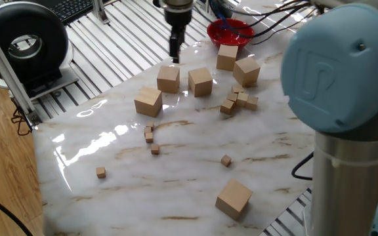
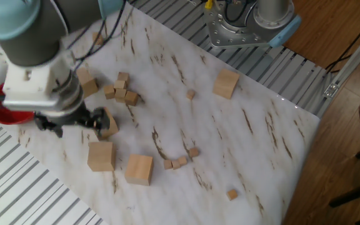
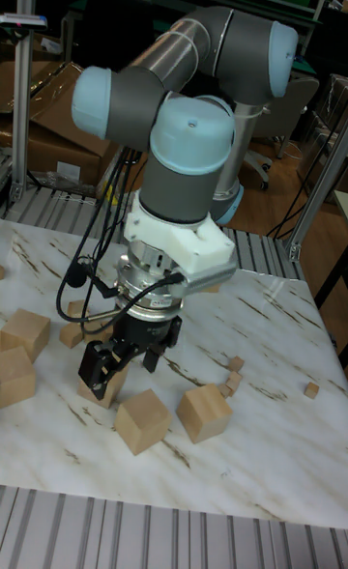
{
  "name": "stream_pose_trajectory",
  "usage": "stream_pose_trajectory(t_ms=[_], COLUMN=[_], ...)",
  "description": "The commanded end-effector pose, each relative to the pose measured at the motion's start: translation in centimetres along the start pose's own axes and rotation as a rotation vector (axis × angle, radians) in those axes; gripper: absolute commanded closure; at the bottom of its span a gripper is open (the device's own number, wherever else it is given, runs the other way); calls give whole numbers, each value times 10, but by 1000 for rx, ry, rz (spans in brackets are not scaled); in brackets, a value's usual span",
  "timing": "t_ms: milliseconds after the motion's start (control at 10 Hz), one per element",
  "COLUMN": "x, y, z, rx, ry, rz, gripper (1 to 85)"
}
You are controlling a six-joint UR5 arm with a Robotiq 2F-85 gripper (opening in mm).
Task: Stack the blocks in a vertical line of five
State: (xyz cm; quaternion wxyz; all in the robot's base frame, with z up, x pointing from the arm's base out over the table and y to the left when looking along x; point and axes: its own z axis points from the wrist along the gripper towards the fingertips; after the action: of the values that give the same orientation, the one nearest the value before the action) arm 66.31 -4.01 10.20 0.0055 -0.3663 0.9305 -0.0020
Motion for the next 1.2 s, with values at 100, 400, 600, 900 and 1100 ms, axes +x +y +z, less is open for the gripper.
stream_pose_trajectory(t_ms=[100, 400, 600, 900, 1100], x=[4, -2, 13, -28, -51], y=[17, 8, 1, 22, 32], z=[12, 23, 28, 25, 25], rx=[-10, 67, 89, 49, 12], ry=[-28, -38, 19, -16, -31], rz=[-62, -261, -294, -158, -47], gripper=[40, 43, 37, 33, 87])
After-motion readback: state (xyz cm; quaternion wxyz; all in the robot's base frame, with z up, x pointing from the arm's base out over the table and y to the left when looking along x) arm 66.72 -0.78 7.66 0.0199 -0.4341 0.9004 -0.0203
